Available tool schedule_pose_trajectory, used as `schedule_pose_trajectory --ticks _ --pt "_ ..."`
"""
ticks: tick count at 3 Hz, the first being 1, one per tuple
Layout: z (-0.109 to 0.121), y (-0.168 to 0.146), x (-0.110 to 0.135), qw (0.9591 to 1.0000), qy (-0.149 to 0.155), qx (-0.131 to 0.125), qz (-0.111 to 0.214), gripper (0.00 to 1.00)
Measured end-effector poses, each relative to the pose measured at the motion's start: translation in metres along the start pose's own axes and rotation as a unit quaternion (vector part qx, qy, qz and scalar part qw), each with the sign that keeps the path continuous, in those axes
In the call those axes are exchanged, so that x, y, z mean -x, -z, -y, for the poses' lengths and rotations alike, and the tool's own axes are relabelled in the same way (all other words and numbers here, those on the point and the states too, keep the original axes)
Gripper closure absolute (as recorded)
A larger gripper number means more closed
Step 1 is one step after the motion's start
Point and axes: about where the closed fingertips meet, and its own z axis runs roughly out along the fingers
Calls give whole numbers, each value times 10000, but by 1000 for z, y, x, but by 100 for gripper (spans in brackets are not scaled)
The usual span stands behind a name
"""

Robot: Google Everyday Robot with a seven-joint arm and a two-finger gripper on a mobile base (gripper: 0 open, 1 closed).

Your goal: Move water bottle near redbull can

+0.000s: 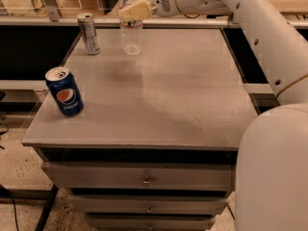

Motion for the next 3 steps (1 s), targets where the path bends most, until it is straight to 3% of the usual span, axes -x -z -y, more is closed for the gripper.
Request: schedule_pose_trajectory --ticks 1,3 --pt "2 -22 -6 9993 -288 -179 -159 100" --pt "8 -61 -19 9968 -721 -288 -196 100"
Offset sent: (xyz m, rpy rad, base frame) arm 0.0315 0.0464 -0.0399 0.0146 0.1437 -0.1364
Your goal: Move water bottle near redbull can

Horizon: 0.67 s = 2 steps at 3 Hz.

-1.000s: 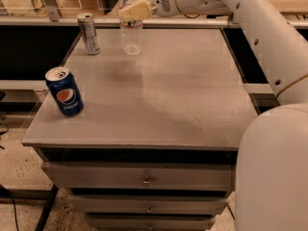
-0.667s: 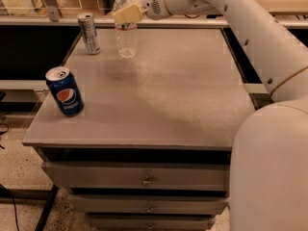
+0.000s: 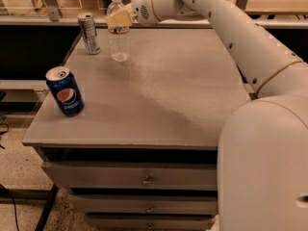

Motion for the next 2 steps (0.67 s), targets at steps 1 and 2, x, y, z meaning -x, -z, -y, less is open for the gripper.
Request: schedule_pose_trajectory --ticks 1,2 --pt "3 -15 3 9999 -152 38 26 83" --pt "5 -29 4 9996 -273 94 52 59"
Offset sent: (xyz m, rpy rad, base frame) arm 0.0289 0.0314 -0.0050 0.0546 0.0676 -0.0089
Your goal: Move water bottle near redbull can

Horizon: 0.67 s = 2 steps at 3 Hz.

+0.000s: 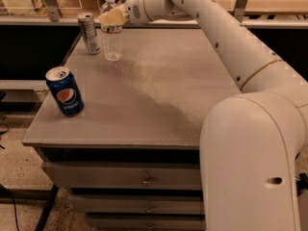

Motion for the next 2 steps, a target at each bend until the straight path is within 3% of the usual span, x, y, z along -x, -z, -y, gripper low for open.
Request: schedule_pose_trajectory --ticks 2 --pt "-2 -19 -2 9996 145 30 -241 13"
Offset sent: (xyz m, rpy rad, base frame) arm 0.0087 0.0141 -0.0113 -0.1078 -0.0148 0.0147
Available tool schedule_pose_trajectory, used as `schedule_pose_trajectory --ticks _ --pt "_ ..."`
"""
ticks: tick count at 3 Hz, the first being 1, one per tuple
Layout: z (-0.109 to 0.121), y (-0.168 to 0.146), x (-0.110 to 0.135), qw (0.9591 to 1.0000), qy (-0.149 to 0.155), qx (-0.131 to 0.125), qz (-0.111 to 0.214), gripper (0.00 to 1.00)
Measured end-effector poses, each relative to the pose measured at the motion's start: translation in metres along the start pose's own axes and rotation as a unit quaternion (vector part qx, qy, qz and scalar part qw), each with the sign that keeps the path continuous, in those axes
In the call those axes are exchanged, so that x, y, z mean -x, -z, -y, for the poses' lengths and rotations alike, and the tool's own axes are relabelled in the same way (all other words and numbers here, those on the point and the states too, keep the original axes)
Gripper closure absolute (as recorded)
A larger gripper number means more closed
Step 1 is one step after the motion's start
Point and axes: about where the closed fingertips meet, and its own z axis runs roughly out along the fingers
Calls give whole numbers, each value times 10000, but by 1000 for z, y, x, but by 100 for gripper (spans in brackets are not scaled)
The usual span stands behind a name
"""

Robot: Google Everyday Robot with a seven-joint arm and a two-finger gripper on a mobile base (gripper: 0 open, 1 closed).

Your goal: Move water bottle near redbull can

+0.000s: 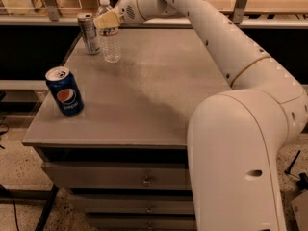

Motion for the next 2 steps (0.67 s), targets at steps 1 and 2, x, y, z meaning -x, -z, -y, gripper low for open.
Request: schedule_pose_trajectory --ticks 1,2 --pt "-4 -7 -4 9999 136 71 -10 0" --pt "-4 -7 -4 9999 136 72 -11 0"
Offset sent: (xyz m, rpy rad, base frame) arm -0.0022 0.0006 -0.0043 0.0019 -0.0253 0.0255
